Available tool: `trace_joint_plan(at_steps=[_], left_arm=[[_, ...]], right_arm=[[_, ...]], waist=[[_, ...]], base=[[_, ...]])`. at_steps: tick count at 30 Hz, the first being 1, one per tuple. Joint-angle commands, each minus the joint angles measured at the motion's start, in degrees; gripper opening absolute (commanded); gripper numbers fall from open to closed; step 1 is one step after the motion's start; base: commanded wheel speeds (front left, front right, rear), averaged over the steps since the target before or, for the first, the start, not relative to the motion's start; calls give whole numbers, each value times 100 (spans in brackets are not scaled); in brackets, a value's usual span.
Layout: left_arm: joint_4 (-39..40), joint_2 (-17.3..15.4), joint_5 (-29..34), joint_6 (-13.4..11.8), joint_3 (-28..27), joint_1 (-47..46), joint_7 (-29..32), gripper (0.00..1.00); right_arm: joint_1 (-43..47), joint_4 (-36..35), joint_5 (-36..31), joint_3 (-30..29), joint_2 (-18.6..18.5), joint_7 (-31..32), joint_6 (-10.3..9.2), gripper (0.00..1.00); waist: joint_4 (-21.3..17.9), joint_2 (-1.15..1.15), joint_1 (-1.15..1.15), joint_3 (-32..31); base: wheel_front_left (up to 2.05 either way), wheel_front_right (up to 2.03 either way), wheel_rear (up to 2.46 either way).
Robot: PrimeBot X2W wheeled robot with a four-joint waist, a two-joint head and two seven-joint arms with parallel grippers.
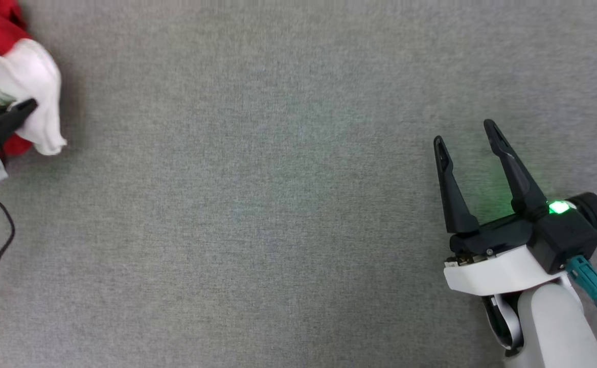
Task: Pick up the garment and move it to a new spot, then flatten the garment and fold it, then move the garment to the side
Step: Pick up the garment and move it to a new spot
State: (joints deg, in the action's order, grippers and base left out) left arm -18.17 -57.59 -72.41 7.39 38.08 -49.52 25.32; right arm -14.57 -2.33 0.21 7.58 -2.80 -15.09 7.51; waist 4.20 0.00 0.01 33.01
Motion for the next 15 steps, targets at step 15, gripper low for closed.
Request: trace_joint_plan(at_steps=[15], left_arm=[[1646, 360, 218, 8, 1225, -61, -619, 0]], right_arm=[[224, 185, 600, 15, -8, -11, -4, 100]], waist=[[-941, 0, -1, -1133]], base=[[0, 0, 0]])
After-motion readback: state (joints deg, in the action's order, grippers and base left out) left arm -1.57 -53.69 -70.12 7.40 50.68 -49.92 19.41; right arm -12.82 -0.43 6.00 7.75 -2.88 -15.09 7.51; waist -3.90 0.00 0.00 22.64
